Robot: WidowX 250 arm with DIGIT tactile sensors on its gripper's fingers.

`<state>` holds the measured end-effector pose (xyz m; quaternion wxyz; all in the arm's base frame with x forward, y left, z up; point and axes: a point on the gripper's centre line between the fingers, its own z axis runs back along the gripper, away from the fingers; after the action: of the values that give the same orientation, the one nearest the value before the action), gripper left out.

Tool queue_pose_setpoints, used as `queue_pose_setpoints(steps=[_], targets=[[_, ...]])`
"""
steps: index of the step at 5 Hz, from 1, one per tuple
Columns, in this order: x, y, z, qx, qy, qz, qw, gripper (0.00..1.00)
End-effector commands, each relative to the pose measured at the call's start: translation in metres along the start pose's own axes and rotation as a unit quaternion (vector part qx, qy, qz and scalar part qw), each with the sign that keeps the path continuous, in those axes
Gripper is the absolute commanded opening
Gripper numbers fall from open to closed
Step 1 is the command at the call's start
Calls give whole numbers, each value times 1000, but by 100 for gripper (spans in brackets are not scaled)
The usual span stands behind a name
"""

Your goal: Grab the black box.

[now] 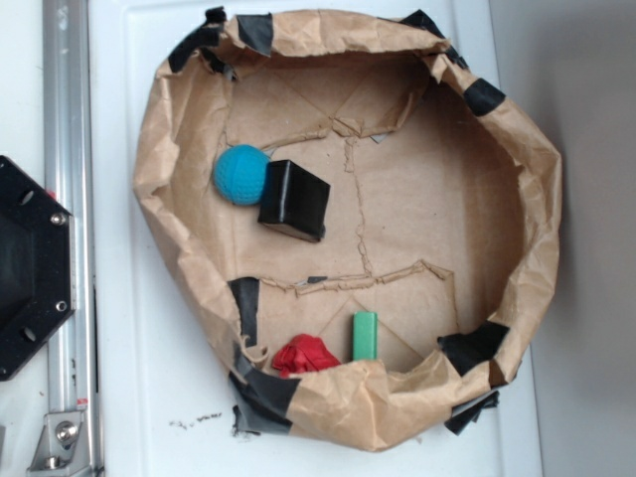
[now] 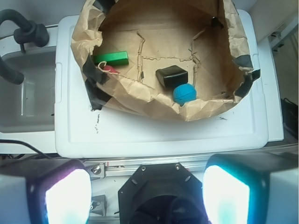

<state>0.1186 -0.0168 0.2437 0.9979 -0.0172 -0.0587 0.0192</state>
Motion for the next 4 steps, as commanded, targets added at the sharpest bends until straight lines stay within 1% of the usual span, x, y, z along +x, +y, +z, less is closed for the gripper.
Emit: queue_pose_setpoints(steps=[1,2,3,4], targets=[[0,0,0,0,0,0,1000,100],[39,23,-34,-1,10,21,1000,100],[78,35,-55,-44,9,24,999,100],[112,40,-86,-58,38,19,997,100]])
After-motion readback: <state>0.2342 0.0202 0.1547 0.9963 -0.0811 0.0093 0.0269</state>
